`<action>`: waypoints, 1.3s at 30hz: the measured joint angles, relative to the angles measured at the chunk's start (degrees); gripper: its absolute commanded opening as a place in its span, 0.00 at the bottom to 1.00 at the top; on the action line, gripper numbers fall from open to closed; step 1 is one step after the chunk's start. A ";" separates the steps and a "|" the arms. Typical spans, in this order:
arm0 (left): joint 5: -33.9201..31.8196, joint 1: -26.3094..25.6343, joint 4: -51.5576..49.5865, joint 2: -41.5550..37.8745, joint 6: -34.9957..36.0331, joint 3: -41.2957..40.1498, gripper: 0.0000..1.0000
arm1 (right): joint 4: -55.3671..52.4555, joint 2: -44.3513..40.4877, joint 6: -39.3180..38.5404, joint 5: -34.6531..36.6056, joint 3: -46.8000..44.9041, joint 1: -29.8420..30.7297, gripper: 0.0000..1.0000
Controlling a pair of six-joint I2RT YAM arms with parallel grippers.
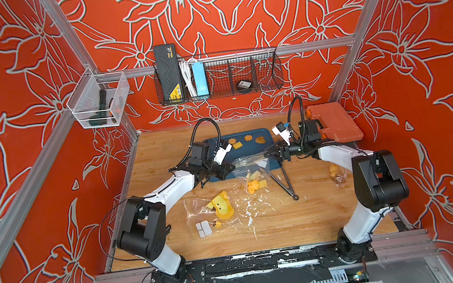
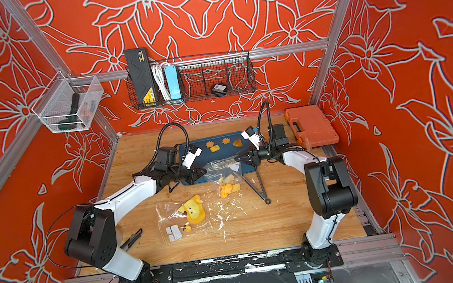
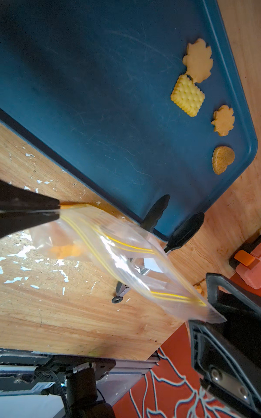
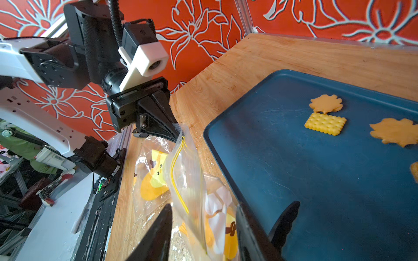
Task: Put the cookies into a resealable bag to prevent moisture
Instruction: Pick up the ziploc bag from the center of the board.
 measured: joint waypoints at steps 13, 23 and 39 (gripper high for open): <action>0.39 0.57 -0.57 0.22 -0.02 0.28 0.00 | -3.87 0.33 -2.16 0.02 0.20 0.22 0.14; 0.07 0.76 -1.03 -3.96 -0.24 -1.03 0.00 | -1.60 -2.21 2.05 1.68 -0.72 1.25 0.00; 1.46 0.81 -1.29 -18.23 3.04 -6.78 0.00 | 3.30 -33.66 17.46 19.63 -19.17 8.26 0.00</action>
